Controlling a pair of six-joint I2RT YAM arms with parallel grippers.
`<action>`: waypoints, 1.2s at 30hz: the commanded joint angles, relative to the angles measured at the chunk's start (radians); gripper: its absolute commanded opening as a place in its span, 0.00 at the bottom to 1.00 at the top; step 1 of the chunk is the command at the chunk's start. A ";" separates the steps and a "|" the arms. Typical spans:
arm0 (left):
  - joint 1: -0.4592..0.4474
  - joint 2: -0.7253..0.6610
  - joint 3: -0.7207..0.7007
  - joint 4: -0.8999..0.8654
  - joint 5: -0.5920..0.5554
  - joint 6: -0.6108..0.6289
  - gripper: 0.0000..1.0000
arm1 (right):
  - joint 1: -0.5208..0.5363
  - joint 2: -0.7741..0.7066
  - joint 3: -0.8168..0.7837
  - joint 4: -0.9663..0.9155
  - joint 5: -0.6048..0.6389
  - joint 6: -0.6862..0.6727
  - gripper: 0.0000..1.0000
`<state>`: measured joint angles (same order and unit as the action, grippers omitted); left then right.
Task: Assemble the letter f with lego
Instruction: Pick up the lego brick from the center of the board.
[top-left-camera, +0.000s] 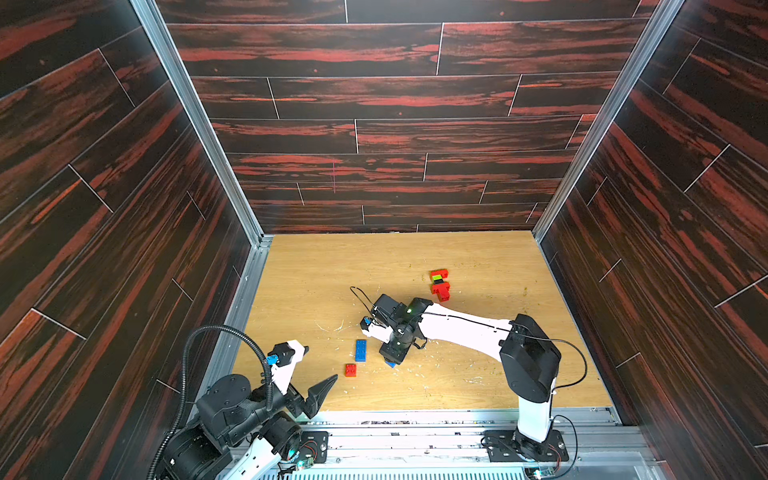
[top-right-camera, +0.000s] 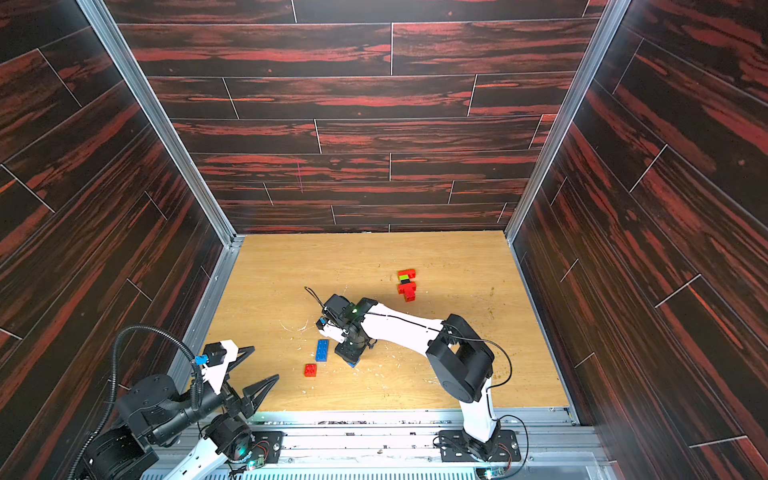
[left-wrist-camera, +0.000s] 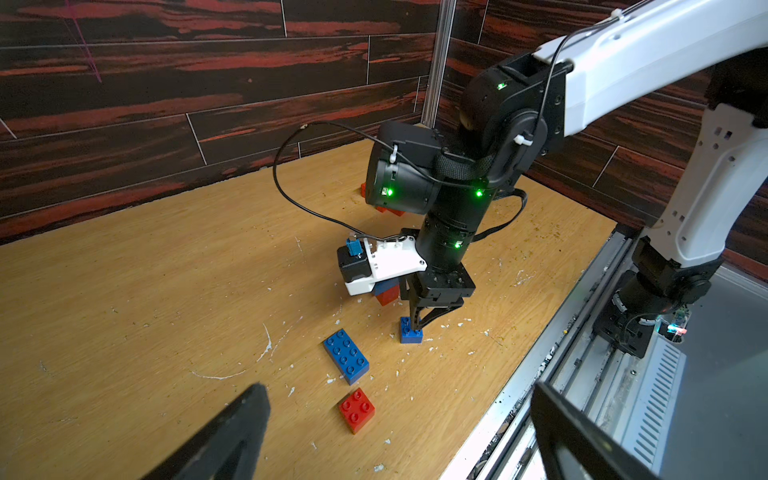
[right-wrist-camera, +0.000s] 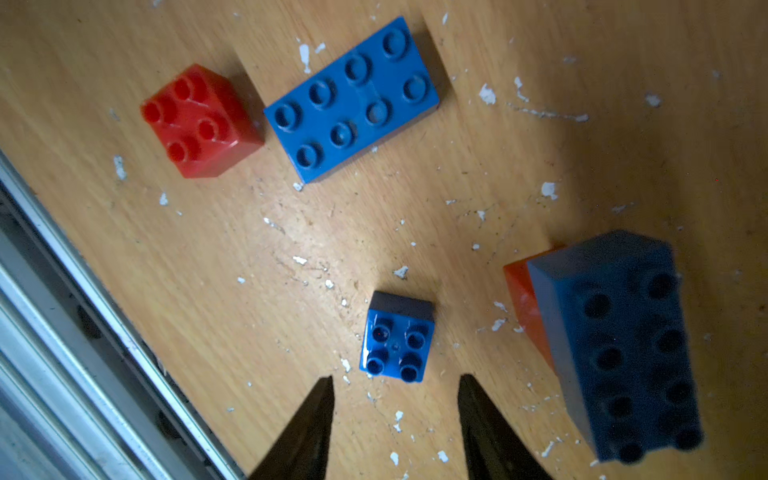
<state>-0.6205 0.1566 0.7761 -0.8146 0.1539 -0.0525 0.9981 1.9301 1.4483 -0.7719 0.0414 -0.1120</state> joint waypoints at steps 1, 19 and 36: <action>-0.004 0.007 0.006 0.004 0.007 0.004 1.00 | 0.005 0.029 -0.006 0.023 -0.019 0.039 0.51; -0.004 0.017 0.006 0.004 0.013 0.006 1.00 | 0.019 0.093 0.000 0.011 0.020 0.094 0.51; -0.003 0.016 0.006 0.005 0.012 0.005 1.00 | 0.020 0.142 0.012 -0.007 0.008 0.092 0.38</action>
<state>-0.6209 0.1570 0.7757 -0.8146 0.1570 -0.0525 1.0103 2.0487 1.4483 -0.7536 0.0631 -0.0193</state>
